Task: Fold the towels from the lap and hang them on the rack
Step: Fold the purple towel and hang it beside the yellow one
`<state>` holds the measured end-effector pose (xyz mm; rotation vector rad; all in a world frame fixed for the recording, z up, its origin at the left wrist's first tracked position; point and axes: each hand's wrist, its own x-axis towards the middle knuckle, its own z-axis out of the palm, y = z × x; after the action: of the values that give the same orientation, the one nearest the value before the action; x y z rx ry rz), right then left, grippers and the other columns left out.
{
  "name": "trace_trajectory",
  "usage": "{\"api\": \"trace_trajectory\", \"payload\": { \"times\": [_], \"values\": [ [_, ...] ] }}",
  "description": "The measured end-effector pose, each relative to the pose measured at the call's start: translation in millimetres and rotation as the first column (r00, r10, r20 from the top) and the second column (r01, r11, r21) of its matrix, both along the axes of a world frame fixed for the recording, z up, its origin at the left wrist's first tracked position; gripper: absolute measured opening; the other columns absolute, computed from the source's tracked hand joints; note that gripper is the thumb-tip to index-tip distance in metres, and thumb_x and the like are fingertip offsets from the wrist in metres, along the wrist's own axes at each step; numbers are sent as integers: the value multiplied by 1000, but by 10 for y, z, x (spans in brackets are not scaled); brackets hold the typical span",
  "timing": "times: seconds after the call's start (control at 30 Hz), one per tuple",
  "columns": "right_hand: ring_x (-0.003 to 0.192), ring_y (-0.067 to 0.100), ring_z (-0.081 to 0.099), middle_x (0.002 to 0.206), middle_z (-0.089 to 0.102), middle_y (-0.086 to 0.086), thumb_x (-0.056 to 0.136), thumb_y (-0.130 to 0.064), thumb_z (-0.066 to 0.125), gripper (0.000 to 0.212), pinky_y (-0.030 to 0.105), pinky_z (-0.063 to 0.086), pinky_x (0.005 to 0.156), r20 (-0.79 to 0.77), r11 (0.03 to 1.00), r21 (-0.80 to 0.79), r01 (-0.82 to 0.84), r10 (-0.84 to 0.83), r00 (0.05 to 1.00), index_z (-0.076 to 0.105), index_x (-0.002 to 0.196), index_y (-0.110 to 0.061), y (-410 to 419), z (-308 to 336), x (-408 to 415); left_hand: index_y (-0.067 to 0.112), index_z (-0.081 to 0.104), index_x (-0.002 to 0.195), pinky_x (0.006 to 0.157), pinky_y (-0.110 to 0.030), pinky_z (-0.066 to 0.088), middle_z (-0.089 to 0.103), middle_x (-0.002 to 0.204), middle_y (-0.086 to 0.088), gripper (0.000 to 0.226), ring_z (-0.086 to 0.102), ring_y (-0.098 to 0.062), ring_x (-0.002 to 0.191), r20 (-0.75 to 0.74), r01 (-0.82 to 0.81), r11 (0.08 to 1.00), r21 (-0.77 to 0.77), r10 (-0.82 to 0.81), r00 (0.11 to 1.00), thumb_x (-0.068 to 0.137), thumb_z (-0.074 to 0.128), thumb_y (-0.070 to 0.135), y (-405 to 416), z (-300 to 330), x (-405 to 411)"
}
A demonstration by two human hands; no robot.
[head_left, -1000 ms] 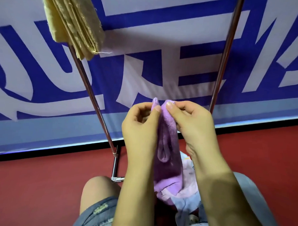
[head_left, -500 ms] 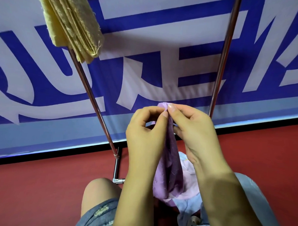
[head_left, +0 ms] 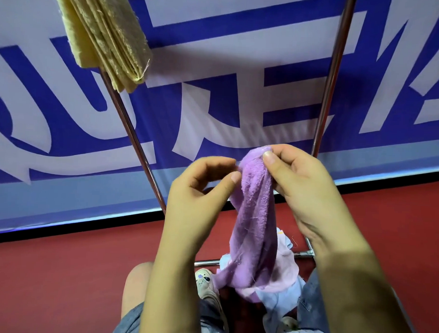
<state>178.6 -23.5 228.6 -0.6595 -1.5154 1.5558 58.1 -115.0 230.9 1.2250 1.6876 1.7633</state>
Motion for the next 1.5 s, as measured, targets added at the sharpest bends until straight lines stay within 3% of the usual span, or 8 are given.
{"api": "trace_trajectory", "payload": {
  "times": [0.2,0.37,0.57,0.73,0.93,1.2,1.33,1.5],
  "values": [
    [78,19,60,81,66,8,89,-27,54,17,35,50,77,-182,985,-94,-148,129,975,65,90,-14,8,55,55,38,64,96,102,-25,35,54,125,17,30,46,2,125,-196,100,985,-137,-126,973,68,74,40,11,-118,-120],
    [70,11,56,72,61,1,83,-26,50,19,27,47,71,-302,976,-115,-184,142,943,64,84,-14,8,119,113,25,64,78,94,-17,36,60,112,8,18,55,-1,110,-215,157,942,-296,-226,950,68,78,33,9,-263,-238],
    [72,11,54,74,59,2,95,-17,44,21,26,44,71,-311,990,-113,-82,44,949,63,86,-13,67,109,163,17,74,88,90,-17,43,66,107,8,12,62,0,100,-182,156,881,-447,-260,948,78,75,24,-77,-350,-415],
    [76,8,56,80,64,-6,95,-26,47,17,31,45,73,20,945,237,225,-236,972,63,89,-24,239,163,187,19,73,81,75,-10,46,73,88,16,5,65,3,82,-340,-77,971,-226,-5,941,82,69,17,-215,199,-596],
    [73,-1,54,77,63,-14,91,-34,48,11,18,43,67,-76,778,562,282,-291,954,58,87,-37,297,683,245,39,75,93,76,-20,53,73,83,11,27,67,-7,84,-206,15,977,211,29,978,73,68,22,-188,873,-697],
    [61,-8,55,61,64,-21,87,-14,62,16,7,42,59,-103,861,487,149,-113,988,63,90,-29,377,716,250,27,75,78,76,-29,54,73,74,6,19,67,-13,77,-102,-188,964,186,209,973,82,69,9,-37,859,-696],
    [61,-5,56,62,65,-16,90,-7,55,20,10,46,54,-161,905,399,148,-90,983,63,88,-25,366,751,287,25,71,75,77,-34,52,68,74,4,9,61,-16,77,-79,-91,979,181,106,991,79,70,17,-71,922,-663],
    [57,-2,56,58,62,-11,93,-6,48,20,13,47,49,-270,955,288,66,15,963,61,87,-21,281,849,336,21,65,68,50,-13,42,56,61,8,10,49,0,50,91,102,953,286,-133,987,78,64,17,-100,1009,-580]
  ]
}}
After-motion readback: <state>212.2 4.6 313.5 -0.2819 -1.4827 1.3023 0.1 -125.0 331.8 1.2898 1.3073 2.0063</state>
